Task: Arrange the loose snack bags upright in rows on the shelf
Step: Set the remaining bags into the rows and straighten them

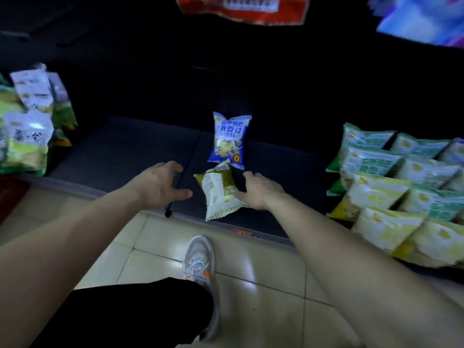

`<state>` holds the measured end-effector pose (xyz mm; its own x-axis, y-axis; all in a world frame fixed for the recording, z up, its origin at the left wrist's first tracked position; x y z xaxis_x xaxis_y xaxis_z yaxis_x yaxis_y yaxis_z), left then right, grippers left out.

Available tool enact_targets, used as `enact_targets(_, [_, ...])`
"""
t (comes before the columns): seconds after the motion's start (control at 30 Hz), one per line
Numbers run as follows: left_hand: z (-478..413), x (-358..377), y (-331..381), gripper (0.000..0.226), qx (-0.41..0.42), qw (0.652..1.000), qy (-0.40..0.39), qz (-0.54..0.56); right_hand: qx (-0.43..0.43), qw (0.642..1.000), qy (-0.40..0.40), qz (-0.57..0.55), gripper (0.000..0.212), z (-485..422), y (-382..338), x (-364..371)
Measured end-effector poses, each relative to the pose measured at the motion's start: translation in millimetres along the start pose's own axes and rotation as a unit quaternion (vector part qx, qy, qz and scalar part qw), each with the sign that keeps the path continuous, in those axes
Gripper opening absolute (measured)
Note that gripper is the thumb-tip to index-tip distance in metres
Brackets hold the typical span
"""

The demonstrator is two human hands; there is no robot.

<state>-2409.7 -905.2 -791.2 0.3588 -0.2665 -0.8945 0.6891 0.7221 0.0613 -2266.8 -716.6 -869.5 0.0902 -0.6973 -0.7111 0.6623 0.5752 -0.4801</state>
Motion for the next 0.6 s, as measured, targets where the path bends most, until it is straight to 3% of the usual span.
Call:
enact_targets(0.3, [-20,-6,-3,0.078,-0.010,0.999,0.008,0.048,0.076,0.986,-0.028,-0.145,0.093,-74,-1,65])
enact_targets(0.6, [-18,-13,23,0.079,0.019,0.999,0.002,0.032,0.010,0.998,0.006,-0.054,0.064,-39,31,34])
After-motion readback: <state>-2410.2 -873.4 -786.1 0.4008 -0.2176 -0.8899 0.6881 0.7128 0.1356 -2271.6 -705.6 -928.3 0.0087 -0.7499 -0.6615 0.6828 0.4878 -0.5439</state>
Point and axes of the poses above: each hand's wrist, its own z-axis away from the middle knuckle, its own x-axis out of the palm, y = z × x, the point moved 6 cm from there along -z, towards the middle knuckle, and after that the axes turned 13 degrees about -z, right-handed, at the moved point
